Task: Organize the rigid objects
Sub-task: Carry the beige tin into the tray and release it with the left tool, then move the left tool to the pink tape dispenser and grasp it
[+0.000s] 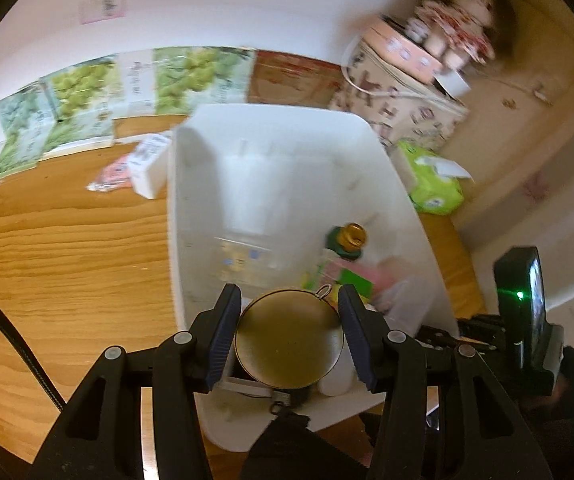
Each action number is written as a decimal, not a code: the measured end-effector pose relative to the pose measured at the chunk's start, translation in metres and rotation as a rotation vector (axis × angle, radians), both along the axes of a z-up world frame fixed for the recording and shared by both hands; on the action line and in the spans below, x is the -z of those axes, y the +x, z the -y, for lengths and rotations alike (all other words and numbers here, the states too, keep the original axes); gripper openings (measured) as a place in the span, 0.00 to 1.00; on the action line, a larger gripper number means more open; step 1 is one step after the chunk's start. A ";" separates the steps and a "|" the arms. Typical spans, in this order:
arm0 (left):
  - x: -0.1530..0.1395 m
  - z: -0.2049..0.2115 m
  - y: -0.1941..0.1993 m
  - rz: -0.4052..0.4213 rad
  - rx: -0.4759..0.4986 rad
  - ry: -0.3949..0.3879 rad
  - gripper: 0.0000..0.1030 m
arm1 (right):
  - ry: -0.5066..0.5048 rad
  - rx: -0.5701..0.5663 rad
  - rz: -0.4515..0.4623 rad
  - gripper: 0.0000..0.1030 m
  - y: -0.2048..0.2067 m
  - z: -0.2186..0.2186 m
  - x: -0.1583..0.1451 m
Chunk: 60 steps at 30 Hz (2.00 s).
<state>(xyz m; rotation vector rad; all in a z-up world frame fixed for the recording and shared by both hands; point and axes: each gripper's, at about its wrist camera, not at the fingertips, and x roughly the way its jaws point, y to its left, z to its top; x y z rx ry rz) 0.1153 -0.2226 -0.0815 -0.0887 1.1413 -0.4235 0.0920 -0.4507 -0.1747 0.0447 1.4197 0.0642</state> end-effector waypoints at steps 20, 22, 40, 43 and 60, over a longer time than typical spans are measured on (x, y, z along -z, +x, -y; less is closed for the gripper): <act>-0.001 0.026 -0.010 0.022 0.142 0.029 0.77 | -0.009 0.009 -0.018 0.12 0.004 -0.007 0.003; -0.002 0.016 -0.008 0.032 0.126 0.033 0.77 | -0.015 0.028 -0.021 0.12 0.005 -0.006 0.004; -0.001 -0.095 0.043 0.059 0.042 0.085 0.77 | -0.112 0.229 -0.066 0.12 0.010 -0.009 0.014; 0.003 -0.109 0.058 0.069 0.068 0.118 0.77 | -0.128 0.250 -0.077 0.12 0.010 -0.011 0.016; 0.049 -0.134 0.154 0.082 0.316 0.223 0.82 | -0.229 0.294 -0.128 0.15 0.023 -0.030 0.013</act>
